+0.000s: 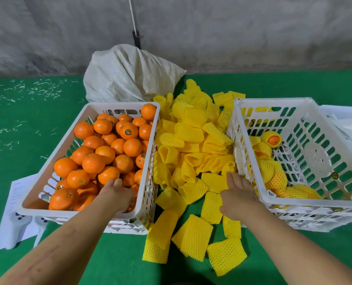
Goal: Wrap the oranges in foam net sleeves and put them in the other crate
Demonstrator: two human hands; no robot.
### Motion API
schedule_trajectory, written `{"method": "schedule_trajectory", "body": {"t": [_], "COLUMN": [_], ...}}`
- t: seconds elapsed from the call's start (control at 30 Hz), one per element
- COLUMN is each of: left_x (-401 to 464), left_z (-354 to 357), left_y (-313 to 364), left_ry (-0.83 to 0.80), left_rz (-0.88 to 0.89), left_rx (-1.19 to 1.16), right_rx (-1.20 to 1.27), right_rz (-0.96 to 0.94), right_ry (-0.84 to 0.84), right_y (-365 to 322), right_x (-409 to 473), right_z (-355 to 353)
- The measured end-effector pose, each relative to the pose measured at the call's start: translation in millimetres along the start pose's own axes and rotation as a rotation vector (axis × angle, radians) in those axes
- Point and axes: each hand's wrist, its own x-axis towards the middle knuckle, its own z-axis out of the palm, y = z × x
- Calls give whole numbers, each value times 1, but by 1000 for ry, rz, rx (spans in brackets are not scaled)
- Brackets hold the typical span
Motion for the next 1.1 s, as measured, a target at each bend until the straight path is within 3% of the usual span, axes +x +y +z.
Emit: {"method": "schedule_trajectory", "body": {"t": [0.07, 0.17, 0.33, 0.43, 0.5, 0.57, 0.67, 0.77, 0.9, 1.1], "left_x": [-10, -17, -27, -41, -49, -51, -47, -42, -45, -47], "left_z": [-3, -11, -22, -28, -34, -36, -33, -26, -26, -24], "left_y": [-9, -23, -35, -6, 22, 46, 66, 69, 65, 63], "left_ry": [24, 174, 718, 942, 901, 759, 616, 504, 333, 212], "left_rz": [-12, 2, -167, -53, 177, 354, 454, 563, 615, 707], "left_rx": [-125, -380, -1068, -1399, -1656, -1876, -1931, -1958, -2060, -2071], "right_rx": [-82, -23, 284, 504, 674, 898, 1285, 1417, 1450, 1236], "right_rz": [37, 41, 56, 4, -91, -221, -321, -292, -240, -62], "right_ry": [-15, 92, 329, 486, 583, 630, 577, 533, 471, 687], "right_y": [2, -1, -5, -19, -32, -46, -62, -67, -69, -74], "right_x": [4, 9, 11, 3, -6, -13, -23, -25, -23, -21], "right_z": [9, 15, 11, -6, -23, -39, -53, -54, -53, -55]}}
